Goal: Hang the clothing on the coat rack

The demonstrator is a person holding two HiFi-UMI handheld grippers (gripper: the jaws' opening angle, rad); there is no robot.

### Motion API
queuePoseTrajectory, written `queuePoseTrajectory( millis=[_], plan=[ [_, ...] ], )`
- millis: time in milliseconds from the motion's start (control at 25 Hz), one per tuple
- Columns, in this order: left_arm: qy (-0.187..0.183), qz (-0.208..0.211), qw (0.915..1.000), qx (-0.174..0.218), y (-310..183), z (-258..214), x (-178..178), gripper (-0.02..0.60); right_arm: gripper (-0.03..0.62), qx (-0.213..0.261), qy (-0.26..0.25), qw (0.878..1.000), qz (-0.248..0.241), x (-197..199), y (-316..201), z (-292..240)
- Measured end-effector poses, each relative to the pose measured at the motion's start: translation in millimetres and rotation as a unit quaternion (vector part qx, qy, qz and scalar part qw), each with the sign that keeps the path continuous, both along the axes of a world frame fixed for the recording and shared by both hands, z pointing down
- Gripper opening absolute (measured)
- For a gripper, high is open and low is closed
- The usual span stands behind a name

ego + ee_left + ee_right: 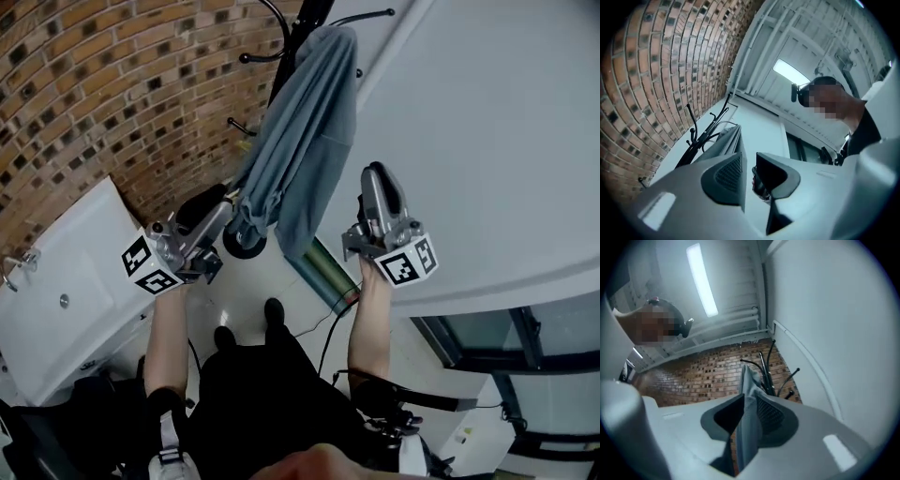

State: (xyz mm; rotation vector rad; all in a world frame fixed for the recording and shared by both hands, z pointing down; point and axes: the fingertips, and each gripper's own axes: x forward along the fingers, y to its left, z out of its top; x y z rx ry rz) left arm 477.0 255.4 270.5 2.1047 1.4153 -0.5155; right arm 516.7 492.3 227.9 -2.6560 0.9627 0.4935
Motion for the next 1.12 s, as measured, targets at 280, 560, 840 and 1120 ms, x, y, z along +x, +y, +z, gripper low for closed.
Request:
queuePoseTrajectory(
  millis=[280, 560, 840, 1120],
  plan=[
    [-0.135, -0.064, 0.9876, 0.048, -29, 118, -30, 0.08, 0.061, 0.002, -0.322, 0.943, 0.086, -66, 20, 209],
    [-0.162, -0.1, 0.9783, 0.081, -36, 138, -74, 0.08, 0.061, 0.18, -0.416, 0.887, -0.09, -116, -20, 280],
    [-0.158, -0.129, 0.9716, 0.12, 20, 126, -141, 0.08, 0.0, 0.029, -0.284, 0.948, -0.144, -162, -18, 211],
    [-0.13, -0.135, 0.9685, 0.165, 86, 115, -195, 0.08, 0.0, -0.114, -0.215, 0.954, -0.176, -188, -17, 200]
  ],
)
